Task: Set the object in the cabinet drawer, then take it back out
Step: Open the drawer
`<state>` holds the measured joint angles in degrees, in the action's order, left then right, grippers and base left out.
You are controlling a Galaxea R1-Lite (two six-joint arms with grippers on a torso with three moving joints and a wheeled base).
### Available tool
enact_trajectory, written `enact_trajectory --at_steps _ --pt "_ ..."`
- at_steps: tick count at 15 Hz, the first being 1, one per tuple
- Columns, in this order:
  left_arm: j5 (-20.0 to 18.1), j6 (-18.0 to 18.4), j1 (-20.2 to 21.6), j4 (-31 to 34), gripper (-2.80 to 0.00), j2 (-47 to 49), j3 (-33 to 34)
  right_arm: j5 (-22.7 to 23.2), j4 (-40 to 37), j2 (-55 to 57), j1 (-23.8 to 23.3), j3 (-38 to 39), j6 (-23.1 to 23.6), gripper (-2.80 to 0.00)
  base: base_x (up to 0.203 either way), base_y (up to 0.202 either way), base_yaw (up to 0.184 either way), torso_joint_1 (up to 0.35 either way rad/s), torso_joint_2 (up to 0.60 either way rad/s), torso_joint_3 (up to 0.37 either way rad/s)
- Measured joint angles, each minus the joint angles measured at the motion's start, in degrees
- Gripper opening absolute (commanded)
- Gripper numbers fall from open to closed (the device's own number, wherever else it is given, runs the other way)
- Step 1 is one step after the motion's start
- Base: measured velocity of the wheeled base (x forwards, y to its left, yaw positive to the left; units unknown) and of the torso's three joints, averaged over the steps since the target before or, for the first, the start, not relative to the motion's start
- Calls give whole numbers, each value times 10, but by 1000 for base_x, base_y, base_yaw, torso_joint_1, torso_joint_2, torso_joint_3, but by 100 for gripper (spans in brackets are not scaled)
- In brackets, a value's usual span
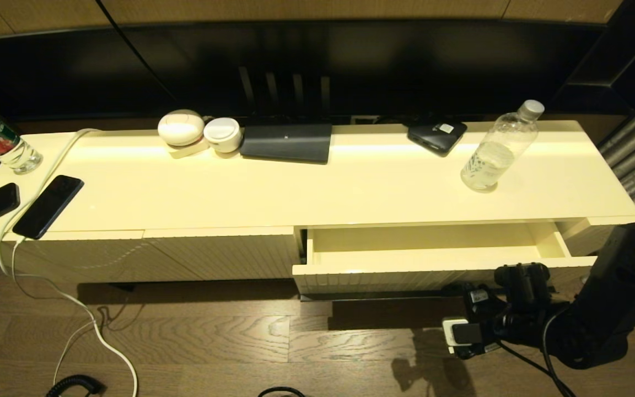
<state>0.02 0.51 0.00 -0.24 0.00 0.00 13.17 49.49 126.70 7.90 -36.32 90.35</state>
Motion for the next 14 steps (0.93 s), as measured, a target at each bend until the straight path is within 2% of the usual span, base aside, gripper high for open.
enact_trajectory --at_steps 5,6,9,11,12,14 --pt "0 0 0 0 -280 0 0 6 -8 -99 -2 49 1 0 0 0 0 0 0 0" --pt "0 0 0 0 -280 0 0 7 -21 -128 -4 64 1 -280 0 0 0 0 0 0" --pt "0 0 0 0 -280 0 0 9 -106 -239 -19 106 0 -280 0 0 0 0 0 0" --pt "0 0 0 0 -280 0 0 10 -193 -325 -33 122 -14 -280 0 0 0 0 0 0" --pt "0 0 0 0 -280 0 0 10 -243 -365 -39 125 -29 -280 0 0 0 0 0 0" --pt "0 0 0 0 -280 0 0 10 -358 -444 -47 124 -88 -280 0 0 0 0 0 0"
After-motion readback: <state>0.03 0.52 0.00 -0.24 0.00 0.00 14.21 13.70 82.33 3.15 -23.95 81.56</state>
